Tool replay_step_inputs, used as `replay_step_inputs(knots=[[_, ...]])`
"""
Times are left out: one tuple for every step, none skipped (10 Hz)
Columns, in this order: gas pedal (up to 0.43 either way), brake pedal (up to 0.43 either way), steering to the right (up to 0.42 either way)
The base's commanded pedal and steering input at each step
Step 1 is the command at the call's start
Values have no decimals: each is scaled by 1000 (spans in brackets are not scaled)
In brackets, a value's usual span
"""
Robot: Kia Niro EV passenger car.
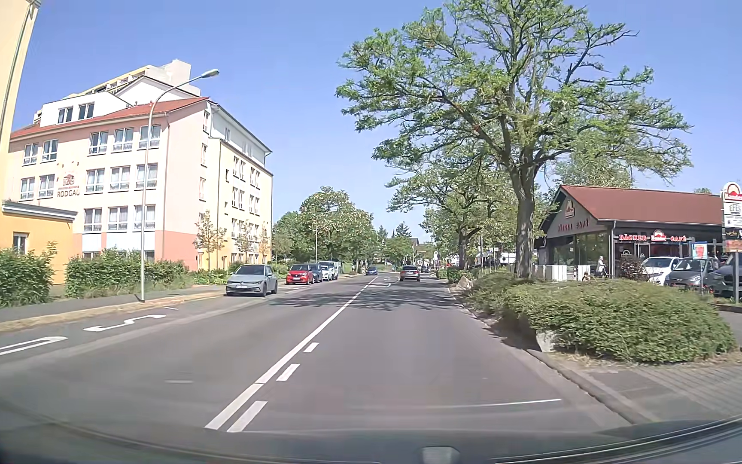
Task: Follow the waypoints while adhering to traffic rules and regulations
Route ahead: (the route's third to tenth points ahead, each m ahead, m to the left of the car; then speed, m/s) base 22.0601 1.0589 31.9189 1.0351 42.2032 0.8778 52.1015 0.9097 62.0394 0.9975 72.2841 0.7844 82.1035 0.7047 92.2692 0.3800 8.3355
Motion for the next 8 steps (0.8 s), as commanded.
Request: replay_step_inputs(knots=[[79, 30, 4], [79, 30, 4], [79, 30, 4], [79, 30, 4], [79, 30, 4], [79, 30, 4], [67, 30, 4], [67, 30, 4]])
